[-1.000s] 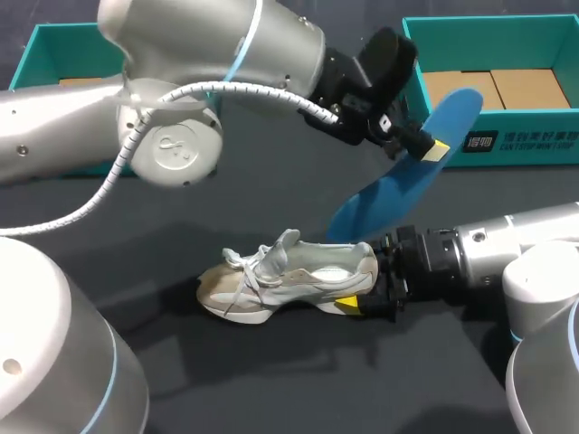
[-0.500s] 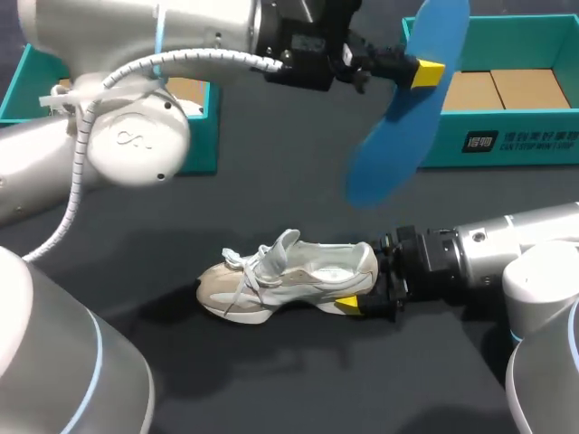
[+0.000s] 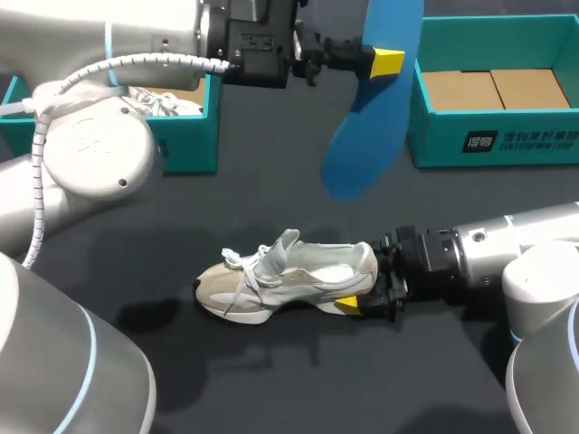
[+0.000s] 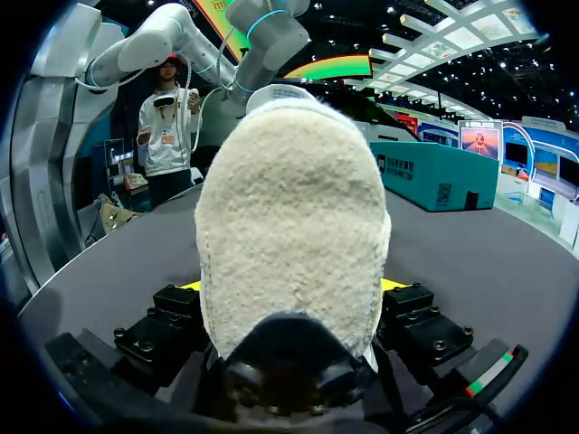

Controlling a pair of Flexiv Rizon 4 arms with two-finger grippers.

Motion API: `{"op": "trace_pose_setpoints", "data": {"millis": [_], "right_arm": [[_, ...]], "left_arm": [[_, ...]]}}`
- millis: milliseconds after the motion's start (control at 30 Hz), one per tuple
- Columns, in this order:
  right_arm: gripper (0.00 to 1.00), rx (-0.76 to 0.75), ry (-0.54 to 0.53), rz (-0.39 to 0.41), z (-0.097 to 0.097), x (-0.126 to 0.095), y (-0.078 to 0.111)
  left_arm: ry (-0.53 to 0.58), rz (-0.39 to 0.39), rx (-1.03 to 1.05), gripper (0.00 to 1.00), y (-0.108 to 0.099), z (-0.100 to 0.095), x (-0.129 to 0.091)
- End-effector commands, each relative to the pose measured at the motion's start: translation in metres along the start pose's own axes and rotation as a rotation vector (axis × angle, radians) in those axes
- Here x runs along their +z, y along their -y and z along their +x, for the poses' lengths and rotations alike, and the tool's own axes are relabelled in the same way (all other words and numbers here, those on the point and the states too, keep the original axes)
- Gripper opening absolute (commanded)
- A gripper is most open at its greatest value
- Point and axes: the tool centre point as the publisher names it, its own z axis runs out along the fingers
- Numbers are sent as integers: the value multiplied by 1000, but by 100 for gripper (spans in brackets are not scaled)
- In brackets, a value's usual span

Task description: Take the shoe out of the shoebox, open the shoe tongue, remove and reinsert the insole, then place the shoe into the shoebox

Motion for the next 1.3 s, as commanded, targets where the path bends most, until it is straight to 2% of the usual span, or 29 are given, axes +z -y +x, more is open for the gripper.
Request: {"op": "trace_pose_setpoints", "data": {"millis": [33,367,500,900,1300], "right_arm": [[0,0,2,2,1,2,1],[0,0,2,2,1,2,1],[0,0,2,2,1,2,1],[0,0,2,2,1,2,1],[0,0,2,2,1,2,1]], "left_arm": [[42,-35,-3,0,-2,11,-55],[42,-35,-3,0,-2,11,-55],[-6,23,-13,0,3,9,-68],[-24,45,-10,0,1,9,-106],[-33,44,-18,0,0,12,-111]]}}
